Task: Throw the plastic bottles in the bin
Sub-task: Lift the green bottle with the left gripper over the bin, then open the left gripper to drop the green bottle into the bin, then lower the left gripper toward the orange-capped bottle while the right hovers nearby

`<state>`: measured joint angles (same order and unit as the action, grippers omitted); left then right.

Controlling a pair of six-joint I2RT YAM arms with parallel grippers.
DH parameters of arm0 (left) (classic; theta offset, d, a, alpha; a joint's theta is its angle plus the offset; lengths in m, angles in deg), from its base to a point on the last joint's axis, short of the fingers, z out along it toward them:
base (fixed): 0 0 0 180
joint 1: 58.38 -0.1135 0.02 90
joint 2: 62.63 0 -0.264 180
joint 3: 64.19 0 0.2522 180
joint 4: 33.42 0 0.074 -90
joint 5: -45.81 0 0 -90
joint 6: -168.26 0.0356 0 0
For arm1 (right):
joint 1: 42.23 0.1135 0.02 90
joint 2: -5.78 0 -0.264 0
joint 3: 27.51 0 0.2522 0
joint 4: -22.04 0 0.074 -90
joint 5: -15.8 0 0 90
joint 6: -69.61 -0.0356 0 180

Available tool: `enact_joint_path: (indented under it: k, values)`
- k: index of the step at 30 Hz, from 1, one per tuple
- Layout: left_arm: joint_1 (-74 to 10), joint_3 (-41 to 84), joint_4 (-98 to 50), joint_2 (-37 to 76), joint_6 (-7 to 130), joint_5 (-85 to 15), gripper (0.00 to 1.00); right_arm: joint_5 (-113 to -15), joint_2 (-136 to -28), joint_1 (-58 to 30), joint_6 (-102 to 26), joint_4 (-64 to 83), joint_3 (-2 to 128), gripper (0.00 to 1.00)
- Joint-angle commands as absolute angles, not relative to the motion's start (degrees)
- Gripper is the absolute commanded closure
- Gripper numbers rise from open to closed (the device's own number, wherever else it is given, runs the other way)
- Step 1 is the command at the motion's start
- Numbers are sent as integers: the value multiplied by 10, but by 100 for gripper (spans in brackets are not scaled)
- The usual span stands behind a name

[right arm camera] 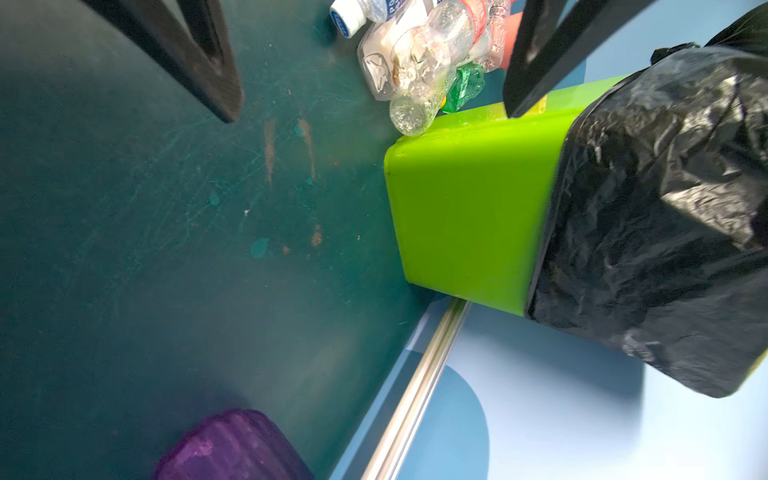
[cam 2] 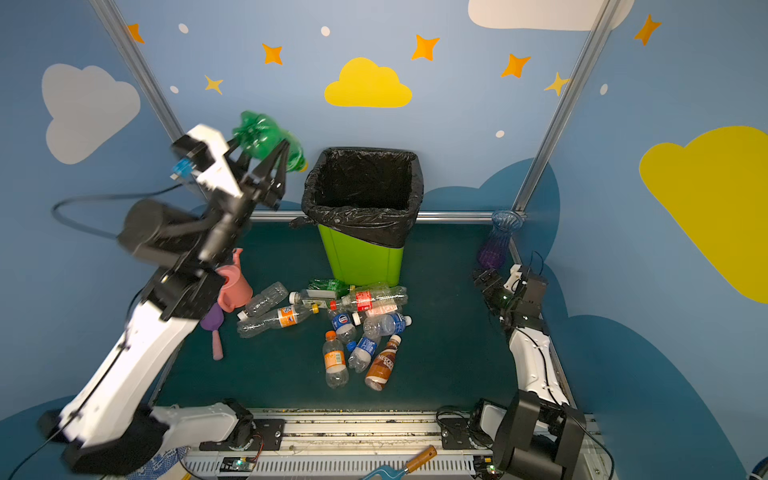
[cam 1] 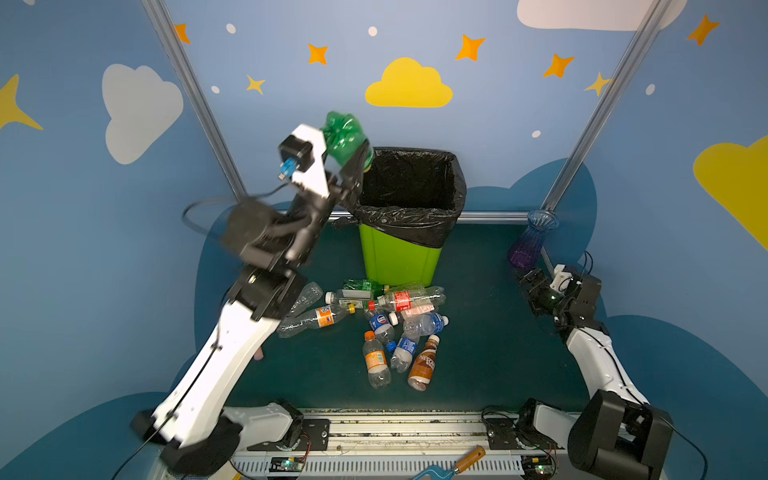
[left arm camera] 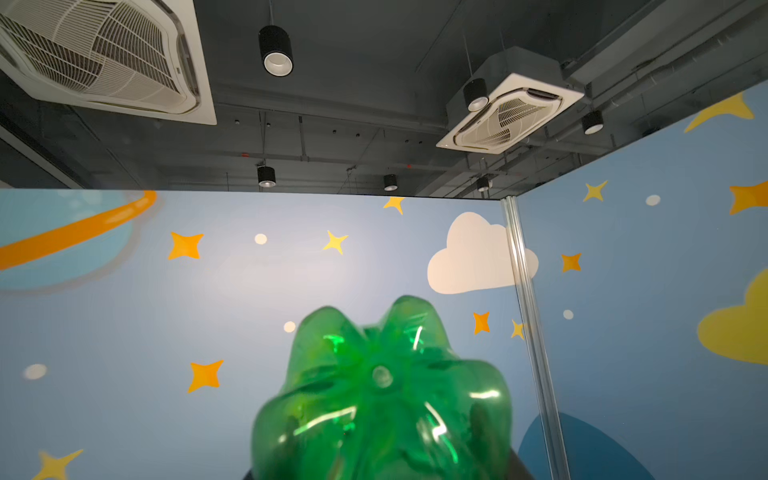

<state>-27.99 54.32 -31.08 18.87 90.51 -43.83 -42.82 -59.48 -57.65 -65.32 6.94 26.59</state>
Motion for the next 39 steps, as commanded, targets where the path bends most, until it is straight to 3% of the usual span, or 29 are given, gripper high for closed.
enact_joint_path:
  k: [1,3,6,10,15,20,27,33,39]
  values:
    - [-289,596,-248,318,763,-388,38,-409,-582,-569,-651,32,286,4]
    - [-271,571,-336,314,755,-404,19,-405,-565,-573,-639,7,299,4]
    - [-255,562,-406,284,768,-432,0,-441,-527,-573,-639,-11,300,3]
    - [-252,554,-355,226,809,-426,0,-447,-503,-569,-636,-29,291,3]
    - [-252,414,-389,124,807,-454,0,-448,-500,-548,-633,-66,271,3]
    - [-252,254,-338,1,782,-513,0,-483,-482,-473,-641,-75,223,4]
    - [-253,26,-178,-139,634,-601,0,-534,-469,-353,-674,-77,149,4]
    - [-252,-182,-137,-258,498,-586,0,-580,-469,-256,-728,-29,106,5]
    - [-251,-276,-63,-334,423,-578,0,-619,-511,-190,-769,23,105,5]
